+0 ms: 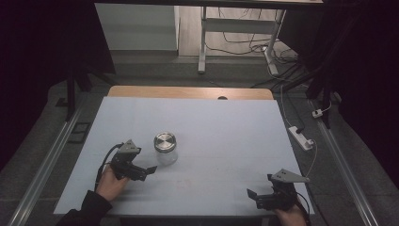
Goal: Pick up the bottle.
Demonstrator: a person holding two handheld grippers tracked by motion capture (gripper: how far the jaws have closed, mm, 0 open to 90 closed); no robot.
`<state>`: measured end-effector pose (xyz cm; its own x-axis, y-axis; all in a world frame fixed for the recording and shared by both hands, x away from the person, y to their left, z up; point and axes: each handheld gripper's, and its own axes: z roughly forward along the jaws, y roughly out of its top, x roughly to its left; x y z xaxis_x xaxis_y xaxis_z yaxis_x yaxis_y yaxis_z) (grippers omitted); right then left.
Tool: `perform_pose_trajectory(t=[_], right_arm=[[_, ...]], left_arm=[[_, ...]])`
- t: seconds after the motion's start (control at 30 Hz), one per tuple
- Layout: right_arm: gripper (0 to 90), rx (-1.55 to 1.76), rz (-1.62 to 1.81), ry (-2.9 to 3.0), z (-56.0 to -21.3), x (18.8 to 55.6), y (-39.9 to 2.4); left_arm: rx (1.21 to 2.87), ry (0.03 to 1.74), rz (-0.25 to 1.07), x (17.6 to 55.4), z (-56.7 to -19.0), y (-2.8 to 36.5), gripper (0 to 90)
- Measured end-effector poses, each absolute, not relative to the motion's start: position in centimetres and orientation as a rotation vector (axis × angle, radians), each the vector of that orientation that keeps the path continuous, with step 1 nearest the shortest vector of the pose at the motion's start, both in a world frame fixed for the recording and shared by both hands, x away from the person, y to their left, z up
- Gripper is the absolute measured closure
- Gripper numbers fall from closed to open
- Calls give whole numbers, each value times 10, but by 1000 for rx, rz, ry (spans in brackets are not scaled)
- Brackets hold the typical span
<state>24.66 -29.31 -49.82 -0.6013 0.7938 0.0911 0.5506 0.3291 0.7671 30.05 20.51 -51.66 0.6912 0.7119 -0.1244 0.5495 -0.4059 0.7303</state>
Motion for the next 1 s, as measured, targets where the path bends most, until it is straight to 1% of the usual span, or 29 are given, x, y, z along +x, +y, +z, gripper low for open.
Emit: perform_pose_trajectory(t=[0.2, 0.33, 0.77, 1.0], right_arm=[[0, 1203, 1144, 2301, -498, 247, -293], [0, 1203, 1144, 2305, -498, 247, -293], [0, 1194, 1141, 2319, -499, 248, -292], [0, 1191, 1142, 2326, -499, 248, -292]], left_arm=[[2119, 938, 298, 311, -516, 191, 0], [2117, 901, 295, 320, -514, 183, 0], [2140, 866, 276, 346, -521, 163, 0], [2122, 847, 279, 352, -516, 155, 0]])
